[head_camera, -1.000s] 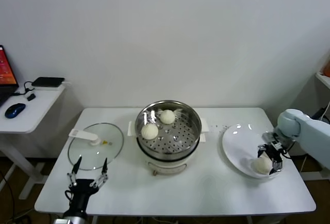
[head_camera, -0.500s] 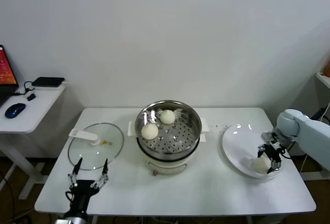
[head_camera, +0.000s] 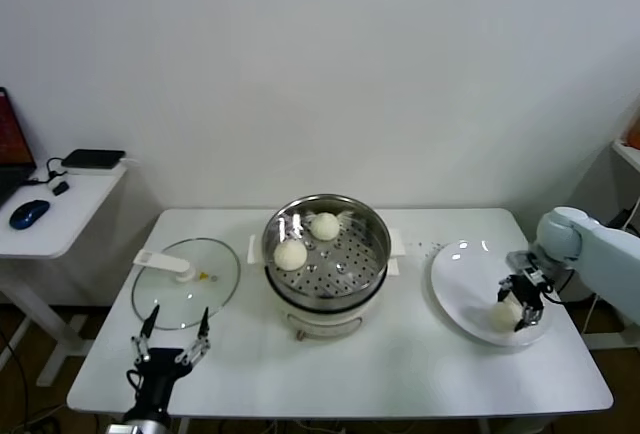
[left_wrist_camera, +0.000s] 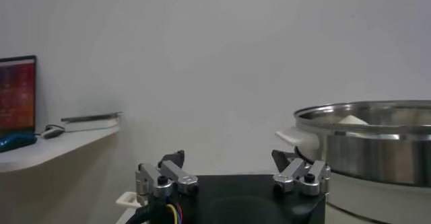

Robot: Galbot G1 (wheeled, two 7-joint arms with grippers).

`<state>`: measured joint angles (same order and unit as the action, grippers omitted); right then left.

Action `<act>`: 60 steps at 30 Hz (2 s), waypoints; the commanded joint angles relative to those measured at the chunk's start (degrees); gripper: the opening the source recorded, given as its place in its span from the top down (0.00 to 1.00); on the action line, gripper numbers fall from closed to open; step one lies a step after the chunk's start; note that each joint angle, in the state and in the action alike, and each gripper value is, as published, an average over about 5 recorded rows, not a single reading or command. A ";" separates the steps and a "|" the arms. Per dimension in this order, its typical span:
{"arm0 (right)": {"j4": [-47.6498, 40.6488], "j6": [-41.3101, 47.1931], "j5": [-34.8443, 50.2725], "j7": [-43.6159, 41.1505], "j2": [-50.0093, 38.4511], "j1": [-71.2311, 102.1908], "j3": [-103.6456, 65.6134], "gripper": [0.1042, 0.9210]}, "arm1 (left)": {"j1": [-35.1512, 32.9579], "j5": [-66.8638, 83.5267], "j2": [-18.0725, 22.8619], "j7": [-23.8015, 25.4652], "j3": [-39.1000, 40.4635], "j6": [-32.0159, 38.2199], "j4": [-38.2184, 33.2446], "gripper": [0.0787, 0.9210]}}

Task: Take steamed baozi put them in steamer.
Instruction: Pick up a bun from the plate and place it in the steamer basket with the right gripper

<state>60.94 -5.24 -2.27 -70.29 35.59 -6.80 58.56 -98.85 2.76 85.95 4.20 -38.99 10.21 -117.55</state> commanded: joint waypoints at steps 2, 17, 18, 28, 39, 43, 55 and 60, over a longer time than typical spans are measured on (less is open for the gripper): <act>13.15 -9.75 -5.94 -1.89 0.40 -17.68 7.99 0.29 | 0.14 -0.17 -0.01 -0.09 0.14 -0.26 -0.07 0.12; 27.07 -22.42 -9.04 -2.01 10.13 -37.06 8.40 0.29 | 0.21 -0.93 0.34 -0.13 0.45 -0.66 -0.76 0.12; 27.09 -22.74 -9.02 -1.99 11.41 -37.72 8.13 0.29 | 0.18 -0.94 0.35 -0.13 0.44 -0.66 -0.81 0.12; 26.50 -22.88 -10.25 -1.77 23.65 -36.26 6.92 0.29 | -0.25 -0.89 0.31 -0.20 0.26 -0.59 -1.24 0.12; 26.33 -20.31 -13.13 -1.09 33.84 -26.20 7.52 0.29 | -0.94 -0.86 -0.66 -0.15 -0.36 -0.77 -1.59 0.12; 27.75 -20.09 -13.60 -1.01 34.09 -24.17 9.16 0.29 | -0.98 -0.83 -0.77 -0.16 -0.50 -0.83 -1.40 0.12; 25.35 -20.75 -16.51 -0.77 34.40 -19.68 8.86 0.29 | -0.55 -0.87 -0.73 -0.13 -0.09 -1.27 -0.66 0.12; 24.07 -20.92 -17.06 -0.74 34.75 -18.22 8.60 0.29 | -0.59 -0.86 -0.72 -0.14 -0.10 -1.29 -0.46 0.12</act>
<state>86.27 -25.91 -18.01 -71.09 68.72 -28.41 67.00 -99.39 1.91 85.26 4.06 -39.11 8.95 -118.15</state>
